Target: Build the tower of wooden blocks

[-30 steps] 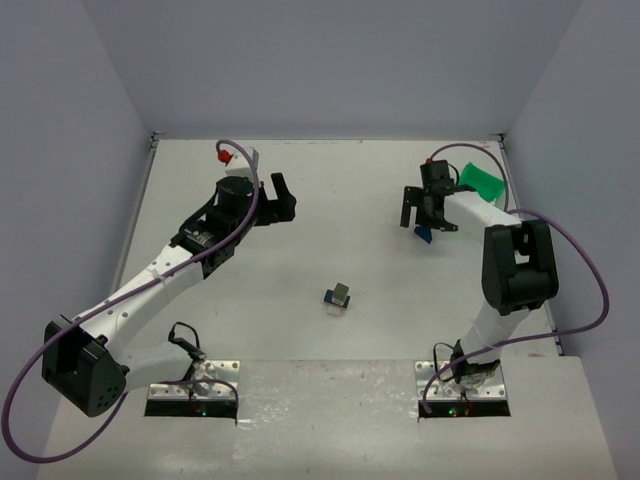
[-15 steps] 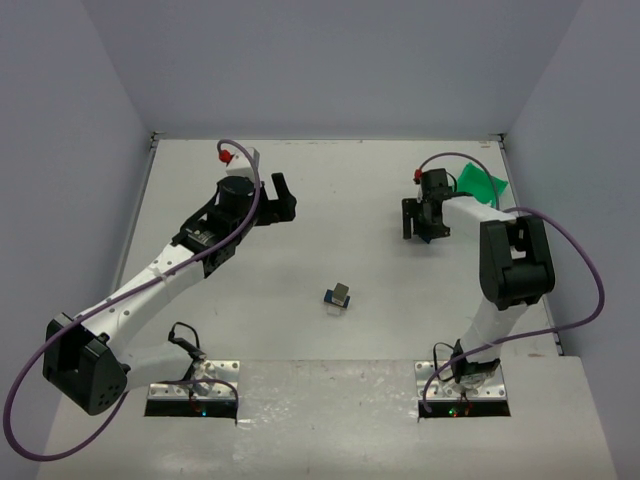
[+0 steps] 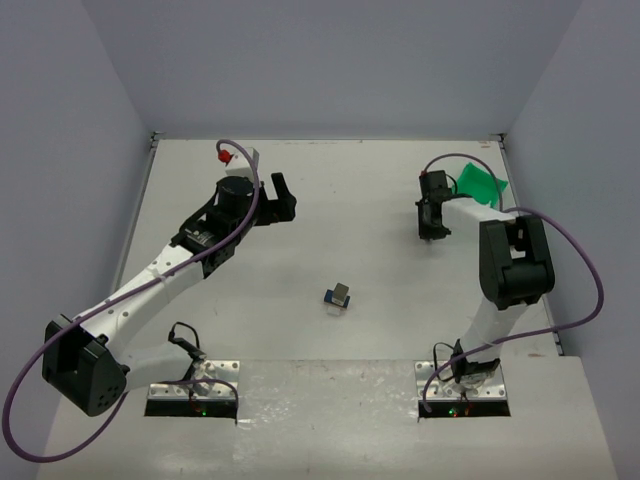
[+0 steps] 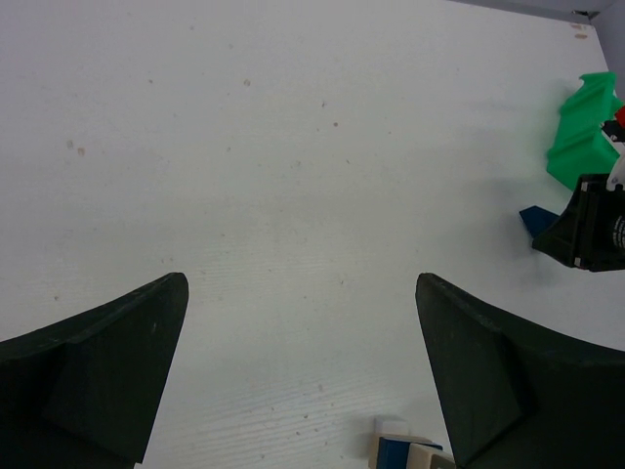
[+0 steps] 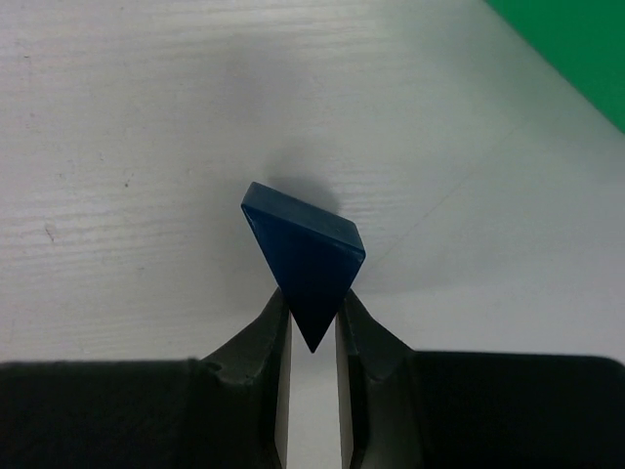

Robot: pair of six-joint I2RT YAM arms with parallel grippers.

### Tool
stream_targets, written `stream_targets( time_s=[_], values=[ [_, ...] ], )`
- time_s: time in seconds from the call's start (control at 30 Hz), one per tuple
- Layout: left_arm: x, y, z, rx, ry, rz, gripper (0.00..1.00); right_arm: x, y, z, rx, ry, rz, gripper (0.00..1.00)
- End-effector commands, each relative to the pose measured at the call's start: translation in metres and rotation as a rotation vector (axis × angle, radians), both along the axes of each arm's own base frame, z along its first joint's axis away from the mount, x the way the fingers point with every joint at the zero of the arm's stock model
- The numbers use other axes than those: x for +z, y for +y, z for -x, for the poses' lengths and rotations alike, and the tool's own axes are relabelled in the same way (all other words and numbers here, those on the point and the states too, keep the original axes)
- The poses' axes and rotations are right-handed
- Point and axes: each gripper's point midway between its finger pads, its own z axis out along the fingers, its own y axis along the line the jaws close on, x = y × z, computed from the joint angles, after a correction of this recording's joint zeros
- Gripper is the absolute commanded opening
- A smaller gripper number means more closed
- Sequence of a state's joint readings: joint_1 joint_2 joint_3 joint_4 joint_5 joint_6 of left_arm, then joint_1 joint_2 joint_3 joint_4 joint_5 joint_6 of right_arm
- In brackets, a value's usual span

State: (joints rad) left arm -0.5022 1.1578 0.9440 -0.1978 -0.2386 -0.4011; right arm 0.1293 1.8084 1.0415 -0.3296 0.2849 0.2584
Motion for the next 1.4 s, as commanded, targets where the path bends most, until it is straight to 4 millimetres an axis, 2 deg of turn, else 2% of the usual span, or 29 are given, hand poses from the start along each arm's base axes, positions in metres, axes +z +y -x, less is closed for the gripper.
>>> stream_targets(
  time_s=[0.0,0.1,0.4,0.67,0.83,1.07,1.17,1.37],
  values=[
    [0.023,0.002,-0.004,0.007,-0.073,0.045,1.0,0.035,-0.033,-0.005,-0.106,-0.069,0.226,0.04],
    [0.021,0.003,-0.002,0.005,-0.07,0.045,1.0,0.044,-0.054,0.007,-0.15,0.019,0.473,0.04],
    [0.023,0.006,0.001,0.014,-0.072,0.044,1.0,0.045,-0.04,0.0,-0.136,0.216,0.832,0.05],
    [0.028,0.009,0.004,0.019,-0.088,0.053,1.0,0.034,-0.022,-0.007,-0.08,0.263,0.898,0.09],
    [0.027,0.009,0.005,0.016,-0.087,0.053,1.0,0.024,-0.012,-0.006,-0.035,0.297,0.934,0.15],
    [0.03,0.01,0.007,0.016,-0.093,0.058,1.0,0.02,-0.001,0.0,-0.031,0.306,0.958,0.36],
    [0.031,0.01,0.008,0.016,-0.097,0.06,1.0,0.02,0.002,0.005,-0.044,0.305,0.954,0.5],
    [0.03,0.01,0.007,0.013,-0.097,0.062,1.0,0.022,0.01,0.017,-0.041,0.315,0.965,0.54]
  ],
)
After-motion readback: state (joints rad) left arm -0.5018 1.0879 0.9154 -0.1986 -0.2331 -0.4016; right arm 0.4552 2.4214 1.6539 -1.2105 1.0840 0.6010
